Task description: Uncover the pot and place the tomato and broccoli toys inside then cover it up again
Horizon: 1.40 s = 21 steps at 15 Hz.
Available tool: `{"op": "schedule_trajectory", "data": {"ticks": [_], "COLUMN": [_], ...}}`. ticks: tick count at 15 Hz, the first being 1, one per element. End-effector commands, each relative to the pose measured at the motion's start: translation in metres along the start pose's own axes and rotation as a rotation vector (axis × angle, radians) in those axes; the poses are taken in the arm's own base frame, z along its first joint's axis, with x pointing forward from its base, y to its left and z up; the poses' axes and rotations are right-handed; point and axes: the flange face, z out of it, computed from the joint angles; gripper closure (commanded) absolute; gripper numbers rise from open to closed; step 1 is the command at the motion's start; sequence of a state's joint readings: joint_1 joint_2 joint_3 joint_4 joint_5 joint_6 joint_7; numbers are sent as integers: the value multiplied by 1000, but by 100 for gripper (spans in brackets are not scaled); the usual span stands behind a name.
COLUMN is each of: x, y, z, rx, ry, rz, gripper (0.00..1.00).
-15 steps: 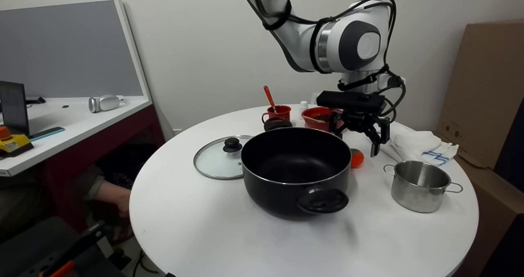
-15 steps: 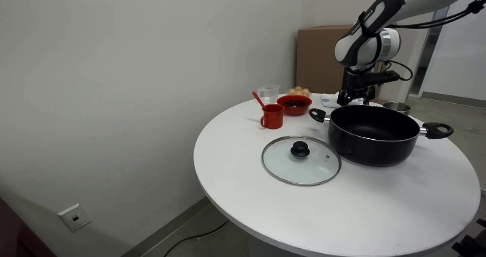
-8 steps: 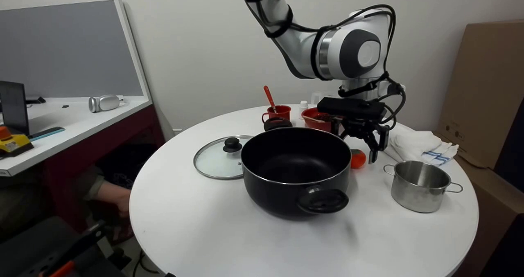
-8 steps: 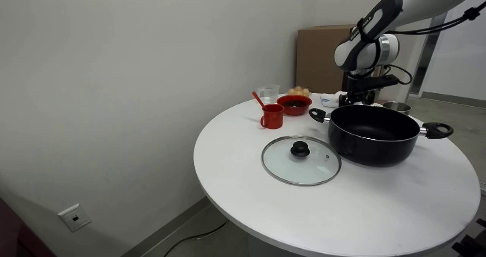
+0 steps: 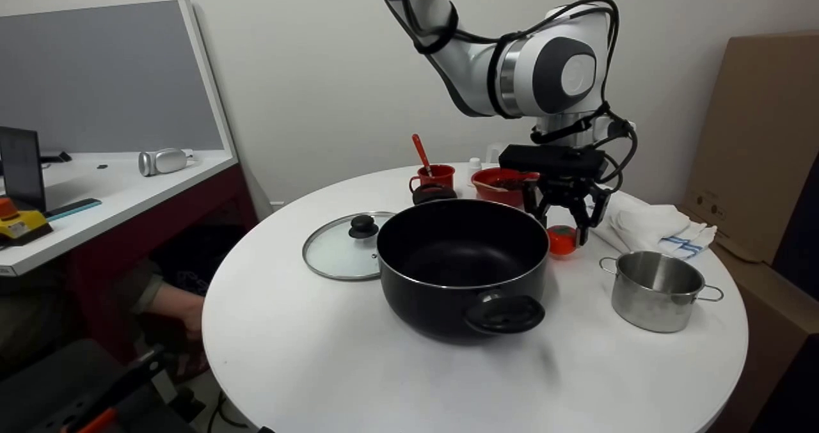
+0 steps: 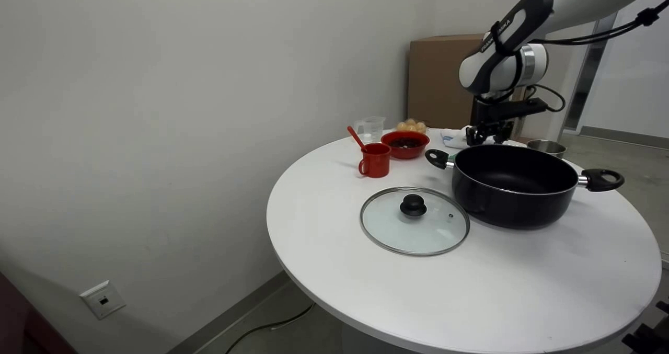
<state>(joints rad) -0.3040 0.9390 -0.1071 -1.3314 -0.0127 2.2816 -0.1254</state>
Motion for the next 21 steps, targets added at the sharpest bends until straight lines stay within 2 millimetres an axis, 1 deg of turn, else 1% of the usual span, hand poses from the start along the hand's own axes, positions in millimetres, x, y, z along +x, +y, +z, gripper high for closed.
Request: {"op": "schedule_trajectory", "data": {"ticks": [1, 4, 6, 8, 10, 12, 15, 19, 21], "x": [7, 10, 9, 5, -4, -14, -36, -76, -98], "y": [-4, -10, -16, -21, -30, -45, -81, -137, -157], "z": [-41, -90, -121, -146, -162, -169, -173, -168, -170], "rx": [2, 23, 21, 18, 20, 25, 35, 24, 8], "ry": [44, 96, 118, 113, 88, 59, 16, -43, -74], "rz": [-35, -50, -59, -57, -68, -87, -145, -238, -278], "gripper": [62, 62, 62, 62, 62, 62, 62, 62, 62]}}
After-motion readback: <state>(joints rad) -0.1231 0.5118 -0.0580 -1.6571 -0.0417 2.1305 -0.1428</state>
